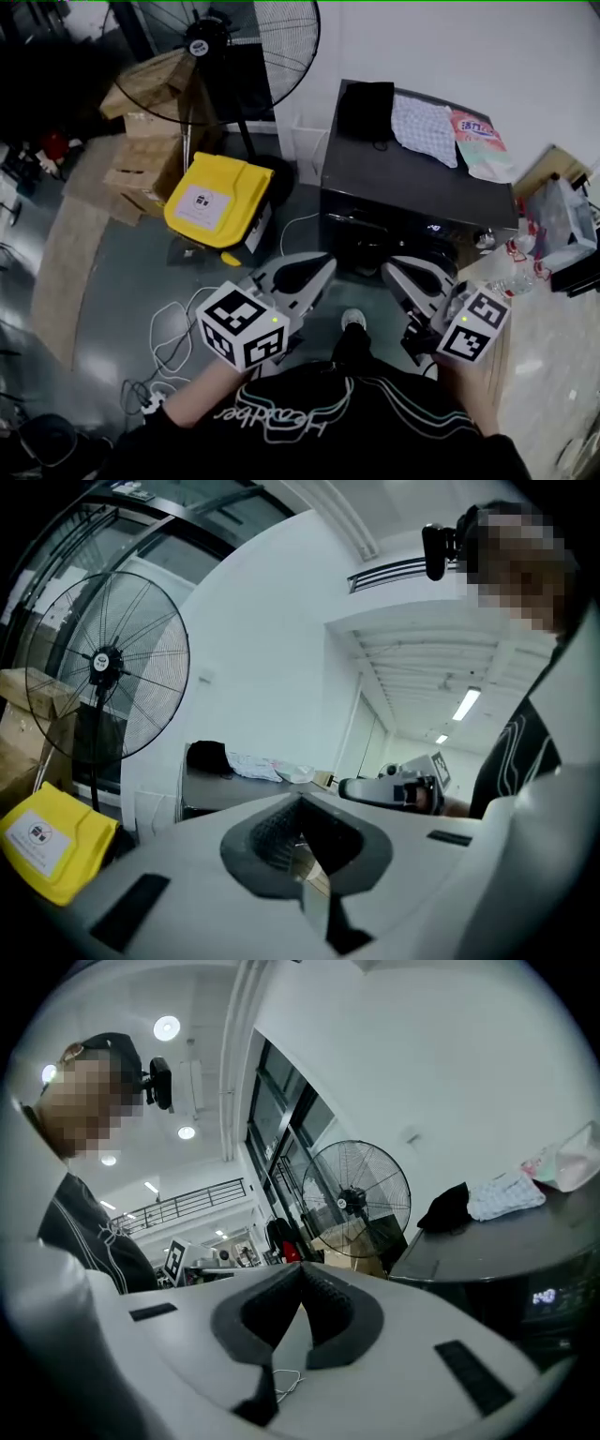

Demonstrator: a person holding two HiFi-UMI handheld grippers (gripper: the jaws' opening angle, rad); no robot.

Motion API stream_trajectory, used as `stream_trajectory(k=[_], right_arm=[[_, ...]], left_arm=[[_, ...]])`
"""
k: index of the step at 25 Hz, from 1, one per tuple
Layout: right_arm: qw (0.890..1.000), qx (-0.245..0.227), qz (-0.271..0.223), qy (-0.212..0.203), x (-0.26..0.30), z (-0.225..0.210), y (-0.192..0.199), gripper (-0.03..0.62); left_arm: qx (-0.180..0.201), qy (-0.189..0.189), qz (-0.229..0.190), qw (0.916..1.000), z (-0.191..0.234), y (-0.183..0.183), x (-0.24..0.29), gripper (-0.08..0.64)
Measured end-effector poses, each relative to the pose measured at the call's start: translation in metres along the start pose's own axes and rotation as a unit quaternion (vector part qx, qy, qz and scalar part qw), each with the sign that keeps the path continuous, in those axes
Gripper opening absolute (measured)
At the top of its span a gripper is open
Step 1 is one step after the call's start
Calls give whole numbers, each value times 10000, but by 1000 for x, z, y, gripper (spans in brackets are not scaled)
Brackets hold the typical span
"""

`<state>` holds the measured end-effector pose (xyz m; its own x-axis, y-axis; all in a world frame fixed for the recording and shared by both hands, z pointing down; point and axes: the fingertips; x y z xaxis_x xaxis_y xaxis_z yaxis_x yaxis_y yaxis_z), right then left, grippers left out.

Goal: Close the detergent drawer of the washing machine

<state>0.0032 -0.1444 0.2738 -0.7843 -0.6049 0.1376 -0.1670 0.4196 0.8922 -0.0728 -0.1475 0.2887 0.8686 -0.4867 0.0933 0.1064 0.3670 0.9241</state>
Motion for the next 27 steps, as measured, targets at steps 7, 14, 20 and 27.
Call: stream_trajectory(k=[7, 14, 20, 27], right_arm=[[9996, -254, -22, 83, -6, 36, 13, 26], [9993, -279, 81, 243, -11, 41, 38, 26], [9987, -143, 102, 480, -14, 28, 44, 26], [9981, -34, 38, 619, -17, 7, 35, 26]], left_arm=[[158, 100, 7, 9998, -26, 0, -27, 21], [310, 182, 41, 9993, -39, 16, -34, 21], [235, 364, 259, 9987, -38, 27, -25, 21], [207, 498, 359, 9979, -33, 24, -3, 21]])
Point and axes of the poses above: the fingertips, and each gripper's own axes: x forward along the fingers, z to its left, y out of its underside, and after that the axes turned 11 degrees about y, right-handed
